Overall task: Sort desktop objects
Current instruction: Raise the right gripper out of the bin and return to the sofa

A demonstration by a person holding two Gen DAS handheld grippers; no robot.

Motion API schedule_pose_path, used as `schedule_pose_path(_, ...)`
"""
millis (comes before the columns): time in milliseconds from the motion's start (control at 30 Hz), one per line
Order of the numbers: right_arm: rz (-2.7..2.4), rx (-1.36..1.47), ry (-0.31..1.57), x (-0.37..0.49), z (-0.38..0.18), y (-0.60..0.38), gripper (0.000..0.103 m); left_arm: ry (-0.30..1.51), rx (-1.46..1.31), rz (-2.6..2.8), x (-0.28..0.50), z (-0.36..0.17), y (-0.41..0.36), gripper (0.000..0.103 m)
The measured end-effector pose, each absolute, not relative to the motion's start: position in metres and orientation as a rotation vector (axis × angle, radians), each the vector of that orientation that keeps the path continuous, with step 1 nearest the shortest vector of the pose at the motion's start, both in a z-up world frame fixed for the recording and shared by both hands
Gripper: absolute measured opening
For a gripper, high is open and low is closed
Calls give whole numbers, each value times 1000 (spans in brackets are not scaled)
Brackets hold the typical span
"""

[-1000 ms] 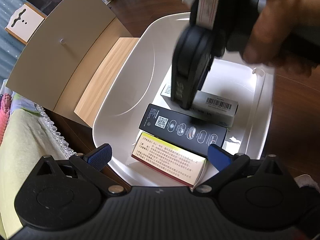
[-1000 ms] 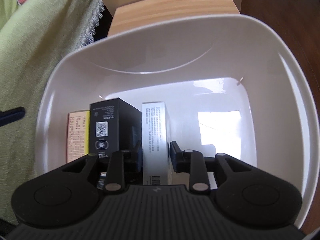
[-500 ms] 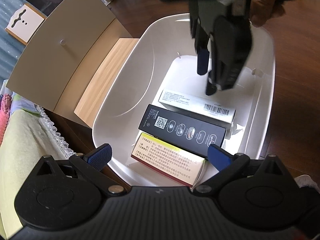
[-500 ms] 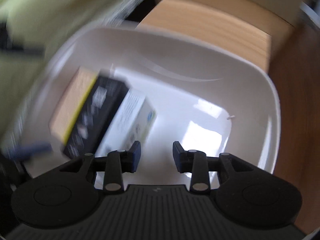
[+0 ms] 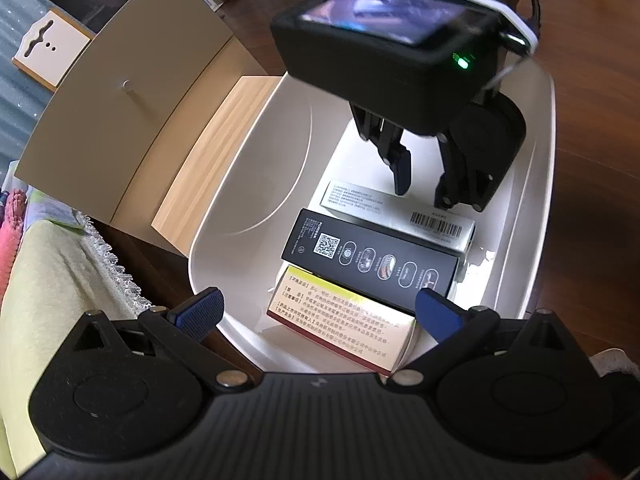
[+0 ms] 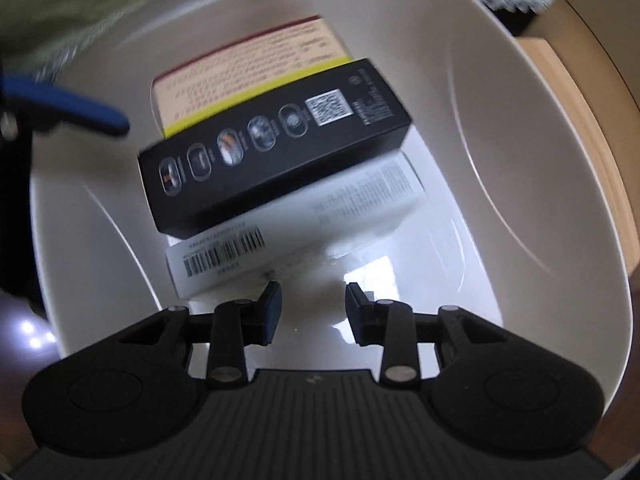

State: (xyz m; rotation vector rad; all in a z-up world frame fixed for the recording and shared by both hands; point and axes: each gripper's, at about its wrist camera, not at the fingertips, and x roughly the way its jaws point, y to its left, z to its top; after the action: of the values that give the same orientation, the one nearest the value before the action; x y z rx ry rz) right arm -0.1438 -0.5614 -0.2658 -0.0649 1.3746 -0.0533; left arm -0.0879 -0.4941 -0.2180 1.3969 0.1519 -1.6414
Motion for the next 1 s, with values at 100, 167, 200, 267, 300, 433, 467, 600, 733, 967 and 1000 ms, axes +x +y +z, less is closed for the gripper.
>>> schedule_pose_path(100,13,-142,1381,-143,-271,-558,30,150,1400,-1640,-88,-218,-494,103)
schedule_pose_path(167,36,-153,1380,-141,-273,-558,30,150,1402,-1639,-88,-218,-494,103)
schedule_pose_path(200,45,-148,1373,-140,-274,-558,30,150,1402,-1639,-88,-218,-494,103)
schedule_pose_path(267,53,-143,1348,-139,-274,-558,30,151,1406,-1638,-88,-218,-494,103)
schedule_pose_path(300,52,-141,1344,-139,-274,-559,30,152,1407,-1638,-87,-218,-494,103)
schedule_pose_path(433,53,-189,1331,-141,-274,-559,30,148,1405,-1640,-88,-218,-495,103)
schedule_pose_path(467,55,-202,1328,-142,-274,-559,30,149,1404,-1640,-88,-218,-495,103)
schedule_pose_path(600,50,-229,1321,-143,-271,-562,31,155,1406,-1634,-88,-218,-494,103)
schedule_pose_path(733,7,-210,1326,-145,-264,-572,37,159,1407,-1632,-87,-219,-493,103)
schedule_pose_path(967,-149,-147,1310,-149,-239,-593,41,164,1402,-1628,-86,-218,-492,103)
schedule_pose_path(1000,-182,-115,1294,-150,-233,-598,41,164,1401,-1627,-86,-218,-492,103)
